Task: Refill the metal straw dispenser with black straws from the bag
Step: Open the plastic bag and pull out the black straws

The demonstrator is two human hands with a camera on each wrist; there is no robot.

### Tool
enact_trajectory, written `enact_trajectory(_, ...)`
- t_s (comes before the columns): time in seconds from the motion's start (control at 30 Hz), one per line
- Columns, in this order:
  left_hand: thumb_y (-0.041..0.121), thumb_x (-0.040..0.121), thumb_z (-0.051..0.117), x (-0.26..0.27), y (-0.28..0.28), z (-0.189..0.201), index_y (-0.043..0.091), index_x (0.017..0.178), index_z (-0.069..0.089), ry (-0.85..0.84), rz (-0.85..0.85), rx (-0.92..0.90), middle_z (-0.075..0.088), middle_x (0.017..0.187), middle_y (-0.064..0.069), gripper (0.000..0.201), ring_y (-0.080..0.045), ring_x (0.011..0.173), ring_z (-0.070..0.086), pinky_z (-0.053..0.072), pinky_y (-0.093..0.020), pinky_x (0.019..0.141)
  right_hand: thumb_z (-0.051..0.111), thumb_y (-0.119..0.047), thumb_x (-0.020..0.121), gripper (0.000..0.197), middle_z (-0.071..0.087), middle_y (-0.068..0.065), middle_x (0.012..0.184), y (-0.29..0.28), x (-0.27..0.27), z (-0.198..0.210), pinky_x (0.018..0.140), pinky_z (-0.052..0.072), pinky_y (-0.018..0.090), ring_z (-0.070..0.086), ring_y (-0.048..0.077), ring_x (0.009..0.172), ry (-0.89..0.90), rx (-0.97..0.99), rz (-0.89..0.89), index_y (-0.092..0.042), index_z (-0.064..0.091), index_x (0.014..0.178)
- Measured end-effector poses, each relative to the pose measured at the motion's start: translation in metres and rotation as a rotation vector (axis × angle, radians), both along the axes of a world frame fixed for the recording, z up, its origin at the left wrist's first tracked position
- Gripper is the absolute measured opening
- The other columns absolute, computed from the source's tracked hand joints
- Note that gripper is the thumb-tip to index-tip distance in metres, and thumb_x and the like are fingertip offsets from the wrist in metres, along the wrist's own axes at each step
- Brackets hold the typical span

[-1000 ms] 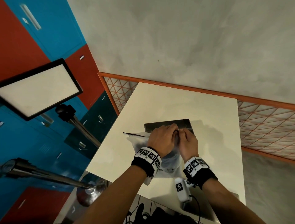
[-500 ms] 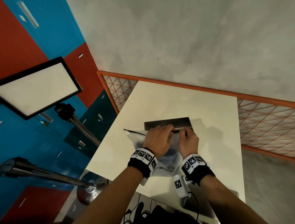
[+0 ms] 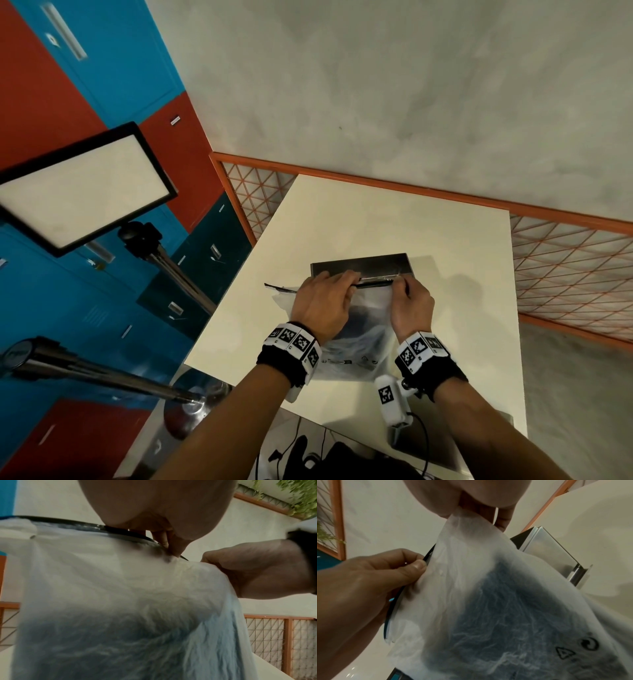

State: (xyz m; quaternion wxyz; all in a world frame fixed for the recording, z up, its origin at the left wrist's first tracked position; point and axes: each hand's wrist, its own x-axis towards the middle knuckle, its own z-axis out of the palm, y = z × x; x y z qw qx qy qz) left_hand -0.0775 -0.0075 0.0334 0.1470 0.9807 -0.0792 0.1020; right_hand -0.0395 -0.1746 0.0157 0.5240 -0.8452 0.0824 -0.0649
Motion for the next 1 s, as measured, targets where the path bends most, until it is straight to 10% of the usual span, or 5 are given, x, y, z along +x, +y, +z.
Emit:
enact_trajectory(0.4,0.026,0.102,0.043,-0.002,0.011,0.003,0.025,0.106,0.052,0.063,0.019,0.009,0.071,0.098,0.006,0.01,-0.022,0.084,0.056,0.042,-0.036,0.072,0.042,-0.014,0.095,0.034,0.047,0.004,0.059,-0.007,0.005,0.004,0.057,0.03,0.037,0.041,0.026,0.061,0.076,0.037,-0.047,-0.016,0.04,0.061)
enact_trajectory(0.53,0.029,0.104,0.04,0.002,0.015,0.008,0.024,0.106,0.051,0.073,0.028,-0.025,0.07,0.099,0.003,0.012,-0.024,0.088,0.056,0.041,-0.037,0.075,0.045,-0.019,0.097,0.02,0.061,0.006,0.083,-0.012,0.011,0.012,0.07,0.037,0.031,0.055,0.027,0.08,0.041,0.025,0.016,-0.014,0.059,0.084)
enact_trajectory(0.8,0.029,0.101,0.045,0.003,0.014,0.0,0.021,0.111,0.053,0.025,0.012,-0.019,0.071,0.096,0.0,0.015,-0.027,0.087,0.059,0.04,-0.038,0.07,0.046,-0.022,0.096,0.023,0.059,-0.002,0.107,0.008,0.004,0.01,0.11,0.031,0.051,0.054,0.017,0.101,-0.529,-0.739,0.612,-0.018,0.063,0.11)
enact_trajectory(1.0,0.025,0.098,0.049,-0.002,0.01,0.002,0.018,0.105,0.053,0.007,0.004,-0.006,0.069,0.088,-0.002,0.011,-0.029,0.08,0.056,0.03,-0.035,0.065,0.05,-0.016,0.089,0.014,0.059,-0.003,0.093,0.017,0.005,0.009,0.086,0.039,0.044,0.056,0.021,0.087,-0.566,-0.827,0.6,-0.018,0.06,0.099)
